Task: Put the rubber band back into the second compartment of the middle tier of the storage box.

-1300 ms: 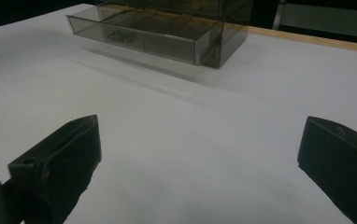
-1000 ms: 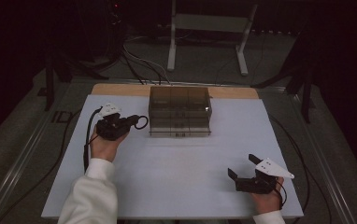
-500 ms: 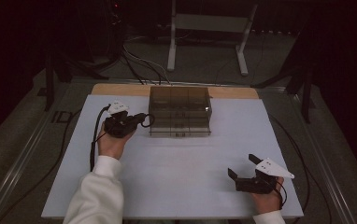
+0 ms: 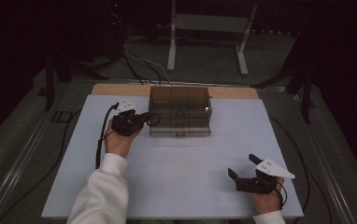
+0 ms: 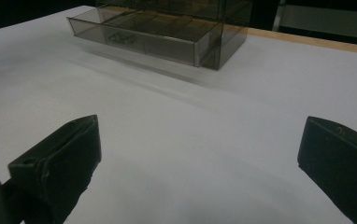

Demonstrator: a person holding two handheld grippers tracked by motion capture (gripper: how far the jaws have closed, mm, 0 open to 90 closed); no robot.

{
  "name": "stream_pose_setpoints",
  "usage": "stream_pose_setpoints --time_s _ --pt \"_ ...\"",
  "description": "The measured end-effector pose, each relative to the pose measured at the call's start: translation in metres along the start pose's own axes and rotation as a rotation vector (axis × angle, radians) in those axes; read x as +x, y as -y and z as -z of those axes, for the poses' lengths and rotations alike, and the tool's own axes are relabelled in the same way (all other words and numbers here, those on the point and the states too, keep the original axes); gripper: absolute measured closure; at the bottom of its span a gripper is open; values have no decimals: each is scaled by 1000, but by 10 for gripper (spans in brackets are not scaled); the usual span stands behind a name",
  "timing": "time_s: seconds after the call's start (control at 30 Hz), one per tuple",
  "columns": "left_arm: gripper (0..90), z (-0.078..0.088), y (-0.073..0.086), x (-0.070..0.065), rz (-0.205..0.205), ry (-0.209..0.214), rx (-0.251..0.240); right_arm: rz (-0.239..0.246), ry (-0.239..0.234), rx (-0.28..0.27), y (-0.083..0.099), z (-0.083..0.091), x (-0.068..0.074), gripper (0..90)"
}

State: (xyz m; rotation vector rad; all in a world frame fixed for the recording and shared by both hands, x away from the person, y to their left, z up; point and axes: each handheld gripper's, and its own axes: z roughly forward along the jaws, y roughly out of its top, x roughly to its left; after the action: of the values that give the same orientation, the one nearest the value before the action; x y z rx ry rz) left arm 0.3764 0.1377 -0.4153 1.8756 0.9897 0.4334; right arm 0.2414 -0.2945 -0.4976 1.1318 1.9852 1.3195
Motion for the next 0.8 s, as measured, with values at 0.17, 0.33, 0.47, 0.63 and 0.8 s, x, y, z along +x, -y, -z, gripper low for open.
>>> stream_pose_setpoints --time_s 0.17,0.33,0.47,0.63,0.8 --pt "879 -4 -1 -3 -8 1 6 -1 0 -2 0 0 -1 3" --pt "879 -7 -1 -5 -13 -2 10 -1 0 -1 0 0 -1 3" --pt "879 -10 -2 -6 -14 -7 10 -4 0 -2 0 0 -1 3" --pt "879 -14 -4 -8 -17 -7 8 -5 -2 -2 0 -1 -1 3" --pt "879 -19 -5 -9 -13 -4 7 -6 1 -3 0 0 -1 3"
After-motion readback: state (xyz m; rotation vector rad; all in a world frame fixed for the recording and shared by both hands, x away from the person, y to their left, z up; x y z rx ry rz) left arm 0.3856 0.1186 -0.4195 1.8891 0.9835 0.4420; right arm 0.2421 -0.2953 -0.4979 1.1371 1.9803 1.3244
